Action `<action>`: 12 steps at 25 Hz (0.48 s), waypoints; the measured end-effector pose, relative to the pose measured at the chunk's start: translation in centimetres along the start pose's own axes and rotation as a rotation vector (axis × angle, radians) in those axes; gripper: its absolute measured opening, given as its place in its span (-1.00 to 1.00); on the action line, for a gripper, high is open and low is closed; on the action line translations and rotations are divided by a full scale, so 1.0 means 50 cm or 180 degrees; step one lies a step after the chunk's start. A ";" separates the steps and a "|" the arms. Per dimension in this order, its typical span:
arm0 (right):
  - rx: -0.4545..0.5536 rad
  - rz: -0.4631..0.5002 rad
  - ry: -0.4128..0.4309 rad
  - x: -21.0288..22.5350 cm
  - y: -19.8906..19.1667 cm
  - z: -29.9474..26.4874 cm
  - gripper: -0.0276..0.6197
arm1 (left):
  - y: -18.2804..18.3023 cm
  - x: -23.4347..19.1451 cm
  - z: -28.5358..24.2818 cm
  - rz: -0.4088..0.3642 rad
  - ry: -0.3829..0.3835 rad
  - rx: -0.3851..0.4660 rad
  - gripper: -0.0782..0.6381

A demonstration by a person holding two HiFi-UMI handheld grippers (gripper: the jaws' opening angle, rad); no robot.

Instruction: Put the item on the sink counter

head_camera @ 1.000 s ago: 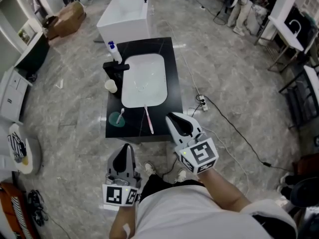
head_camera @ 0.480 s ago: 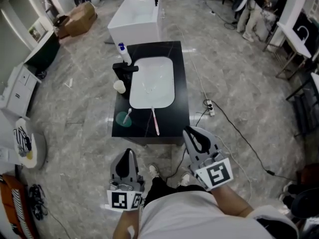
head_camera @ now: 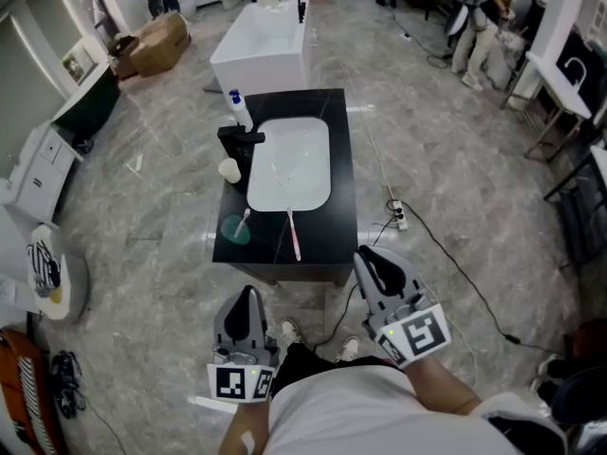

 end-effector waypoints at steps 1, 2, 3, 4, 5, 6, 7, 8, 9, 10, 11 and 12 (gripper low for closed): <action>0.0016 -0.0001 0.0004 0.002 0.004 0.001 -0.75 | 0.001 0.006 0.000 0.0000 -0.0003 0.0014 -0.77; 0.0034 -0.0008 0.0008 0.004 0.008 0.003 -0.75 | 0.003 0.011 0.000 -0.0009 -0.0006 0.0022 -0.77; 0.0057 -0.0022 0.0012 0.006 0.012 0.004 -0.75 | 0.003 0.015 0.002 -0.0025 -0.0007 0.0026 -0.77; 0.0084 -0.0048 0.0018 0.007 0.015 0.006 -0.75 | 0.003 0.016 0.005 -0.0046 -0.0001 0.0031 -0.77; 0.0112 -0.0096 0.0029 0.007 0.017 0.006 -0.75 | 0.003 0.014 0.008 -0.0063 0.0014 0.0037 -0.77; 0.0134 -0.0166 0.0046 0.006 0.018 0.006 -0.75 | 0.001 0.009 0.012 -0.0070 0.0037 0.0043 -0.77; 0.0148 -0.0240 0.0067 0.004 0.017 0.006 -0.75 | 0.000 0.005 0.017 -0.0066 0.0066 0.0046 -0.77; 0.0155 -0.0297 0.0087 0.001 0.017 0.007 -0.75 | -0.002 0.001 0.020 -0.0055 0.0093 0.0048 -0.77; 0.0155 -0.0330 0.0106 -0.002 0.017 0.008 -0.75 | -0.004 -0.001 0.023 -0.0044 0.0113 0.0046 -0.77; 0.0153 -0.0344 0.0124 -0.004 0.018 0.009 -0.75 | -0.004 0.000 0.025 -0.0041 0.0127 0.0043 -0.77; 0.0154 -0.0347 0.0139 -0.006 0.020 0.010 -0.75 | -0.004 0.001 0.025 -0.0047 0.0134 0.0040 -0.77; 0.0158 -0.0343 0.0150 -0.006 0.023 0.010 -0.75 | -0.003 0.003 0.025 -0.0057 0.0133 0.0039 -0.77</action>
Point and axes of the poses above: the fingertips, and each gripper's own axes: z backward along the fingers, x to its right, y out of its top, the point moved 1 cm from there along z, backward along the fingers, and after that the axes turned 14 degrees about z, right-handed, at the moved point
